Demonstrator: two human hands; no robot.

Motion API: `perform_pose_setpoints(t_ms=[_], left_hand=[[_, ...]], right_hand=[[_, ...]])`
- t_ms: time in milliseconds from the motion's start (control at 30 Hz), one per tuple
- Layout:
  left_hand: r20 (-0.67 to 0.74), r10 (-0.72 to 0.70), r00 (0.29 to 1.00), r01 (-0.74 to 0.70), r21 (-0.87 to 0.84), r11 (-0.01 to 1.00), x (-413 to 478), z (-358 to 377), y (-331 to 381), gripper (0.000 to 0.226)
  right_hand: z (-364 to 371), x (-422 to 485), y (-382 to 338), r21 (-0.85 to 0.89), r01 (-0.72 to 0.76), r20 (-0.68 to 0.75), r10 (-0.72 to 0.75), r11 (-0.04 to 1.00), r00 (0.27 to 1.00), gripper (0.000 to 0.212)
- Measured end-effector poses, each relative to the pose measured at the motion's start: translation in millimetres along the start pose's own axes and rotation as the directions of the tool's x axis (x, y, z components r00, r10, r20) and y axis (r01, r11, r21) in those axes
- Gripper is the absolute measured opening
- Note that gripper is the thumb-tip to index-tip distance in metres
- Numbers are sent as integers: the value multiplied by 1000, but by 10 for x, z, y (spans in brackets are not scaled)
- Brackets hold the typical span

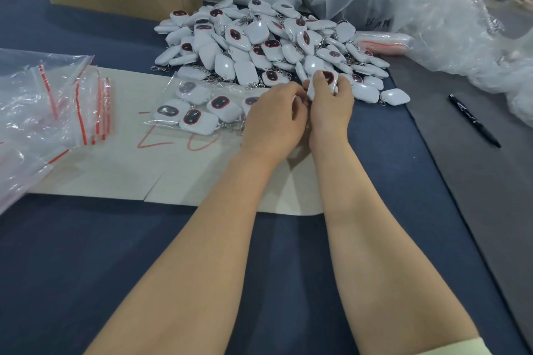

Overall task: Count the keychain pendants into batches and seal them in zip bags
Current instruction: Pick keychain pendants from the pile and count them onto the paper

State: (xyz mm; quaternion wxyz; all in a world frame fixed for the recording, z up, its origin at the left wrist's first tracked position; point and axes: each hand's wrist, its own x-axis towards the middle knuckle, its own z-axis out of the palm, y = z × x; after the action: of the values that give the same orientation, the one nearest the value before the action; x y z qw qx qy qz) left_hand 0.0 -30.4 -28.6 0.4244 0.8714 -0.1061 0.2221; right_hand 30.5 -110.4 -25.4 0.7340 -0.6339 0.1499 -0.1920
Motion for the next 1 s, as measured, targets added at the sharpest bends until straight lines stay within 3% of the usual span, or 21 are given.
perform_pose_setpoints(t_ms=[100,233,300,367,433,500,567,900,1000], left_hand=[[-168,-61,984,38,-139,990,23,-71,17,21],[-282,-402,871,225,-498,837,92,-213,-7,27],[-291,-499,816,280,-556,783,114,-255,-55,25],[-321,-433,842,298,-392,870,99,-260,-90,15],[-268,-307,913,292,-97,952,76,-209,-130,18],[-166,-255,953,285,191,939,61,-144,-150,29],[-116,-249,962,274,348,897,50,-119,-156,35],[-50,-262,964,254,479,841,28,-93,-177,45],[-51,-265,963,257,471,844,30,-89,-186,42]], right_hand=[[-6,24,-12,99,-65,22,63,993,998,6],[-9,41,-7,76,-86,41,83,993,996,7],[-8,34,-3,35,-68,64,66,997,996,8],[-14,20,-3,-13,-39,100,40,999,994,8],[-25,3,-1,-55,1,151,7,998,988,9],[-37,-9,1,-73,40,199,-25,997,980,11],[-41,-13,2,-73,63,219,-46,995,975,11],[9,-8,2,-21,-39,202,43,999,979,16],[-7,-5,14,-63,9,236,6,998,972,18]])
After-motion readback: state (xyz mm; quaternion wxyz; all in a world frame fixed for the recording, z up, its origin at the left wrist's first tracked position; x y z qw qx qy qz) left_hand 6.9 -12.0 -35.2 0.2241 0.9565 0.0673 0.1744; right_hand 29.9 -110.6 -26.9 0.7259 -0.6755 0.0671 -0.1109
